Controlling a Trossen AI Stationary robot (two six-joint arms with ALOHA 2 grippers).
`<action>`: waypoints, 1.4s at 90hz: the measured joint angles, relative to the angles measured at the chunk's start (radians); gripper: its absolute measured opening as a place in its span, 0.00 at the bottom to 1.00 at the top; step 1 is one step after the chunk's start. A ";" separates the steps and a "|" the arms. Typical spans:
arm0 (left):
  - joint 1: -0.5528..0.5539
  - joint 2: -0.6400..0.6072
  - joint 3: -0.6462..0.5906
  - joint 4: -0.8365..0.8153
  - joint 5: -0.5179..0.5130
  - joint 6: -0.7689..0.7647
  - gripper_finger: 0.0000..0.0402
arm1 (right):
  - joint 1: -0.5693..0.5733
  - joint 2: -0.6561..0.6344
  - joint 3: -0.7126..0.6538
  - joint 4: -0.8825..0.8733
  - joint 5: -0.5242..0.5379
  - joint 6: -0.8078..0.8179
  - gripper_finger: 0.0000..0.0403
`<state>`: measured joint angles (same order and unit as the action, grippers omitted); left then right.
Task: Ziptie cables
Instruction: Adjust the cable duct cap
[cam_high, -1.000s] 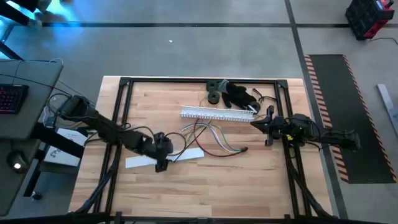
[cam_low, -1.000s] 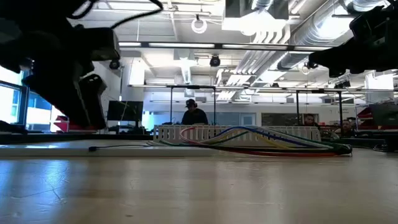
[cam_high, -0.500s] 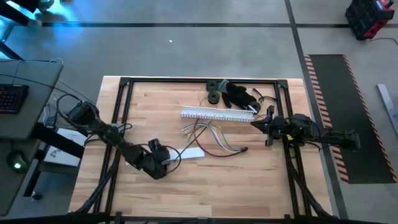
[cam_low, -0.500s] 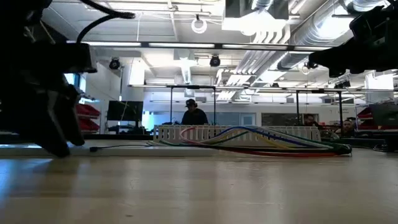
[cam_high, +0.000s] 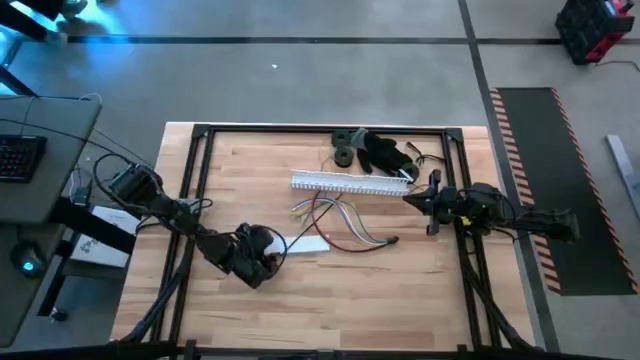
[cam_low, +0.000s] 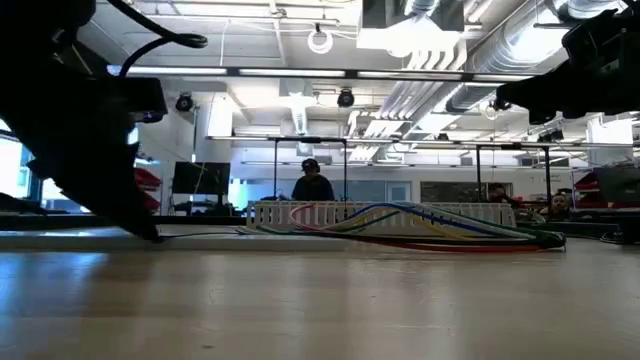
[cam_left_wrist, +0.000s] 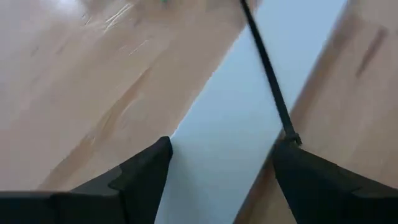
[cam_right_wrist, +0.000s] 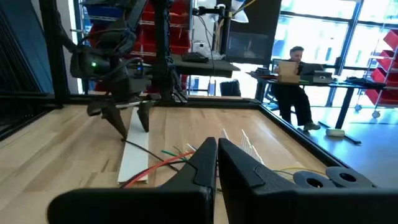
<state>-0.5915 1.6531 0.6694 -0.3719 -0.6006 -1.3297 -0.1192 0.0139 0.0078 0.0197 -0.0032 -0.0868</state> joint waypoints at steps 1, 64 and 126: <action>-0.001 0.000 0.001 -0.001 -0.004 -0.021 0.60 | 0.000 0.000 0.000 0.000 0.000 0.000 0.00; 0.019 0.012 0.237 -0.182 0.174 0.498 0.60 | 0.000 0.000 0.000 0.000 0.000 0.000 0.00; 0.068 0.007 0.060 -0.053 0.208 0.286 0.52 | 0.000 0.000 0.000 0.000 0.000 0.000 0.00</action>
<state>-0.5239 1.6598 0.7291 -0.4252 -0.3929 -1.0433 -0.1191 0.0135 0.0078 0.0196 -0.0032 -0.0868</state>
